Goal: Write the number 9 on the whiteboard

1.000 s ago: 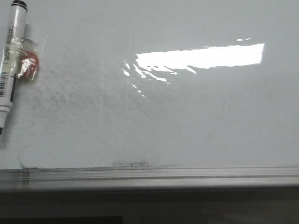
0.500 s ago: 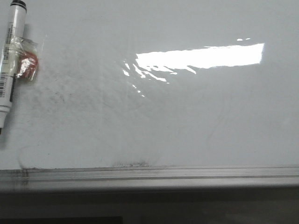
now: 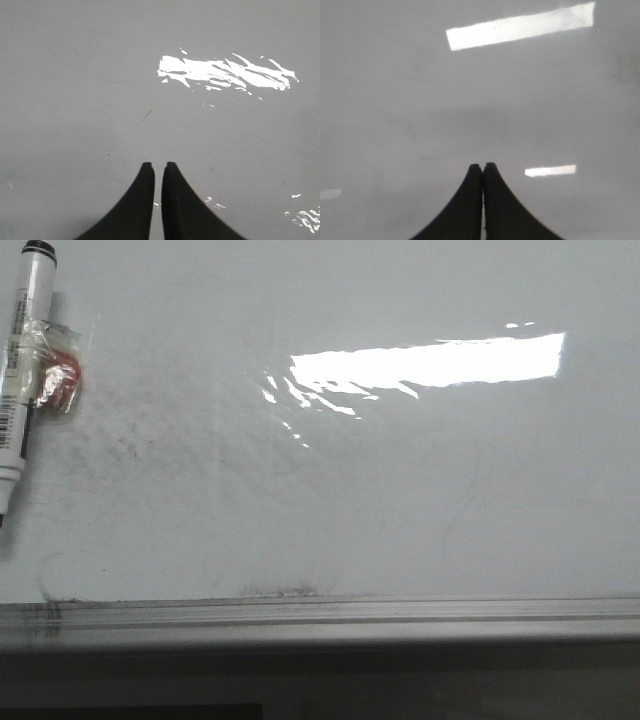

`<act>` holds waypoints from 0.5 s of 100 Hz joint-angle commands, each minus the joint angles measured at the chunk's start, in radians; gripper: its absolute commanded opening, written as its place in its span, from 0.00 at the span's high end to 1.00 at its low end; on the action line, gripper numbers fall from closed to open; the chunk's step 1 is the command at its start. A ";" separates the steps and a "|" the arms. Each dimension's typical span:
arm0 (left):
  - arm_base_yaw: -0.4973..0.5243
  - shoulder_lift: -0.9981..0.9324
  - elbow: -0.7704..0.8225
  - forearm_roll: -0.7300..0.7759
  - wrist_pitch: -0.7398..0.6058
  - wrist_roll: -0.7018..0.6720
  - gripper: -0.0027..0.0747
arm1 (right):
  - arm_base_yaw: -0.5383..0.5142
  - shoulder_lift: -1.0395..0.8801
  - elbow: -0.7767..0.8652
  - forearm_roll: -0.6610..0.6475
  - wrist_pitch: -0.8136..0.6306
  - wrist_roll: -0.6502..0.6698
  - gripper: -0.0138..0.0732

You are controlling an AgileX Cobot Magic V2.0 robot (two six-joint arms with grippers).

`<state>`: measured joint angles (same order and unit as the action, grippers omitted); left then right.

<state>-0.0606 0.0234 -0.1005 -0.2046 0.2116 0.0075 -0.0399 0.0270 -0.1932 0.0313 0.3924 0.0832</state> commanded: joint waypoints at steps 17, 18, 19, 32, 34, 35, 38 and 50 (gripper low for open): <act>-0.007 0.022 -0.035 -0.013 -0.100 -0.007 0.82 | -0.002 0.021 -0.037 0.043 -0.069 -0.007 0.91; -0.007 0.022 -0.035 -0.013 -0.100 -0.007 0.82 | -0.002 0.021 -0.037 0.045 -0.069 -0.007 0.91; -0.007 0.022 -0.035 -0.013 -0.100 -0.007 0.82 | -0.002 0.021 -0.037 0.047 -0.069 -0.007 0.91; -0.007 0.022 -0.034 -0.013 -0.100 -0.007 0.81 | -0.002 0.021 -0.037 0.047 -0.069 -0.007 0.91; -0.007 0.022 -0.034 -0.013 -0.100 -0.007 0.82 | -0.002 0.021 -0.037 0.047 -0.069 -0.007 0.91; -0.007 0.022 -0.034 -0.013 -0.100 -0.007 0.81 | -0.002 0.021 -0.037 0.047 -0.069 -0.007 0.91; -0.007 0.022 -0.034 -0.015 -0.100 -0.007 0.81 | -0.002 0.021 -0.037 0.047 -0.069 -0.007 0.91; -0.007 0.022 -0.034 -0.015 -0.100 -0.007 0.79 | -0.002 0.021 -0.037 0.047 -0.067 -0.007 0.91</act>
<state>-0.0606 0.0234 -0.1021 -0.2069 0.1939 0.0075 -0.0399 0.0270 -0.1932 0.0753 0.3962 0.0832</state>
